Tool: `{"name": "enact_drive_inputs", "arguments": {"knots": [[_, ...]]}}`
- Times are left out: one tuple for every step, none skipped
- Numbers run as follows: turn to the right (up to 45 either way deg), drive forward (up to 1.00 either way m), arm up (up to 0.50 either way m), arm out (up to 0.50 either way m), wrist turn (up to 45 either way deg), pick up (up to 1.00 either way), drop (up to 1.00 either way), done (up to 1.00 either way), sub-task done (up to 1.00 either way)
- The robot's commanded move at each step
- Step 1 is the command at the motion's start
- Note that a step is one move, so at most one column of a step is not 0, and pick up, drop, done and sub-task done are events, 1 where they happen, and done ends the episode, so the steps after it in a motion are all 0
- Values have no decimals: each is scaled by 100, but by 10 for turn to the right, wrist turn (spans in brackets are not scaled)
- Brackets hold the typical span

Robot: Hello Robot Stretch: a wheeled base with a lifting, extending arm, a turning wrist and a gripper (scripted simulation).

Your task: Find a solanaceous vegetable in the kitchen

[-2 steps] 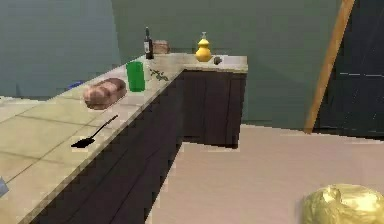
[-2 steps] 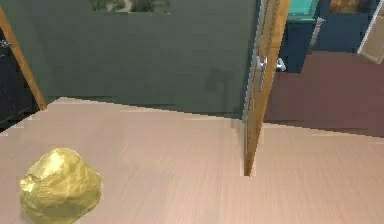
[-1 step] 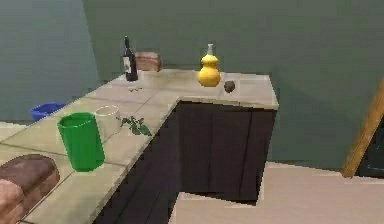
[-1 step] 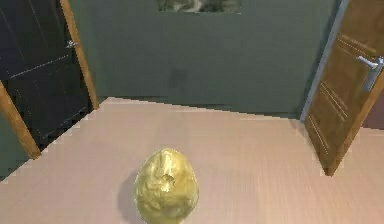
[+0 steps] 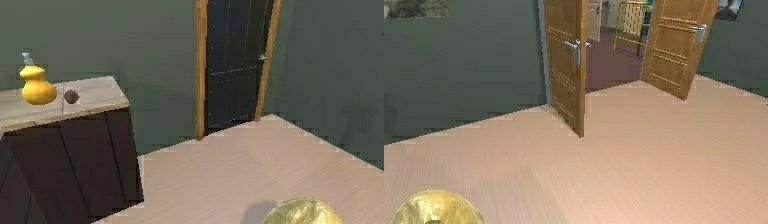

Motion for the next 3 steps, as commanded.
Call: {"name": "enact_drive_inputs", "arguments": {"knots": [[0,60,0,0,0,0,0,0,0],[-450,0,0,0,0,0,0,0,0],[0,0,0,0,0,0,0,100,0]]}}
